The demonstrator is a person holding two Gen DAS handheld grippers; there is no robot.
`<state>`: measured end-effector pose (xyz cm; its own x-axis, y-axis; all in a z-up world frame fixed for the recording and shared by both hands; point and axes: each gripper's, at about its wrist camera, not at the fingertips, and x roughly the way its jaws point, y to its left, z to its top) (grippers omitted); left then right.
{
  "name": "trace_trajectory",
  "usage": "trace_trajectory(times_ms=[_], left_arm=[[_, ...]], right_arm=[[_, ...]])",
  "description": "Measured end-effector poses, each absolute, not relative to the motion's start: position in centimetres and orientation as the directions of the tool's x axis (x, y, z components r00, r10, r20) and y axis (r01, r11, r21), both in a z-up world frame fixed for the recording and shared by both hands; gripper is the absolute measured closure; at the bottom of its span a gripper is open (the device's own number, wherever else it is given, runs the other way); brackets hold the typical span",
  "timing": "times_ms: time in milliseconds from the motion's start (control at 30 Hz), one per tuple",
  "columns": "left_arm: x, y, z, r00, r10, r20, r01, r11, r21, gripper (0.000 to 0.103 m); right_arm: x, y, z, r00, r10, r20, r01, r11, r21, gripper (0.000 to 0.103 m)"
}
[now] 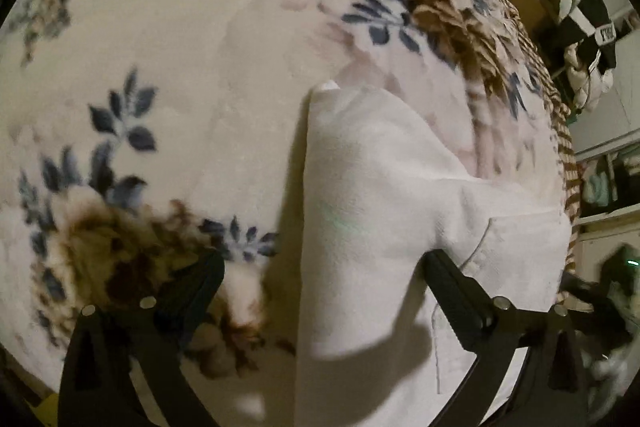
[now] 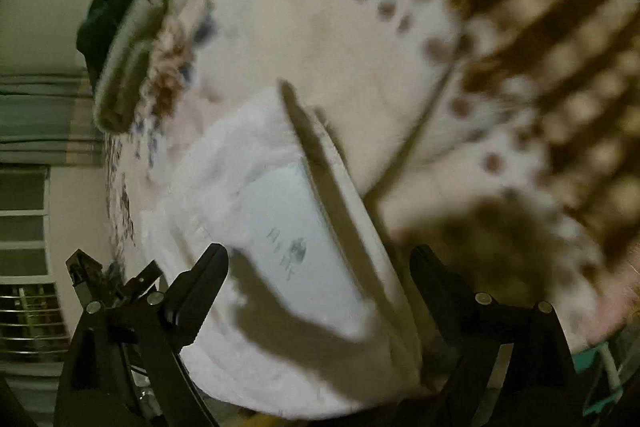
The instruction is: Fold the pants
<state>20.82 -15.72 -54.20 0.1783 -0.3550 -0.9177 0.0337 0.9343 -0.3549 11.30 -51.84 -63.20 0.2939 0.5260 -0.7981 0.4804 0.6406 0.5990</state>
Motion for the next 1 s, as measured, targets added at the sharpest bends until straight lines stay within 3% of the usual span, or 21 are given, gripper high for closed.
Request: trace_trajectory(times_ms=[67,100,133,300,367,400,467,533,567,733,933,1000], left_arm=[[20.9,-14.7,-55.0,0.154,-0.418,-0.895,-0.008,0.905,-0.425,0.0],[20.8,-14.3,-55.1,0.147,-0.439,-0.886,-0.022,0.894,-0.447,0.0],[20.6,-14.1,-55.1,0.146,-0.444,-0.884,-0.026,0.892,-0.452,0.0],[19.6,-14.6,-54.0,0.136,-0.426,-0.895,0.026,0.904,-0.426,0.0],[19.2,-14.9,-54.0,0.121,-0.439,-0.89,0.042,0.898,-0.438,0.0],[19.1,-15.0,-53.9,0.117,-0.436,-0.892,0.048,0.9,-0.434,0.0],[18.8,-15.4,-54.0,0.1,-0.431,-0.897,0.065,0.902,-0.427,0.0],[18.3,-15.4,-54.0,0.082,-0.461,-0.883,0.08,0.887,-0.456,0.0],[17.9,-15.3,-54.2,0.067,-0.503,-0.862,0.081,0.864,-0.498,0.0],[15.9,-15.3,-56.2,0.0,-0.603,-0.798,0.026,0.797,-0.603,0.0],[15.7,-15.6,-56.2,0.036,-0.599,-0.8,0.024,0.8,-0.599,0.0],[16.0,-15.4,-56.4,0.037,-0.609,-0.792,0.006,0.793,-0.61,0.0]], right_arm=[[12.0,-52.3,-65.1,0.298,0.618,-0.727,0.488,0.556,0.673,0.01],[11.9,-52.1,-65.1,0.314,0.627,-0.713,0.479,0.544,0.689,0.032],[11.9,-52.0,-64.8,0.325,0.639,-0.697,0.452,0.543,0.708,0.076],[10.1,-51.8,-60.5,0.326,0.528,-0.784,0.4,0.674,0.621,0.091],[9.6,-52.5,-59.8,0.313,0.48,-0.819,0.403,0.714,0.573,0.091],[9.7,-52.5,-60.3,0.293,0.485,-0.824,0.406,0.717,0.567,0.082],[9.2,-53.0,-61.6,0.259,0.556,-0.79,0.474,0.639,0.605,0.064],[8.3,-53.8,-61.1,0.29,0.564,-0.773,0.48,0.613,0.627,0.024],[7.2,-54.6,-60.8,0.314,0.574,-0.757,0.478,0.593,0.648,0.018],[2.3,-55.0,-63.3,0.351,0.679,-0.645,0.561,0.399,0.725,0.016],[0.7,-52.8,-65.0,0.38,0.657,-0.651,0.558,0.399,0.728,0.017],[0.3,-51.6,-65.4,0.374,0.7,-0.608,0.549,0.361,0.754,0.017]])
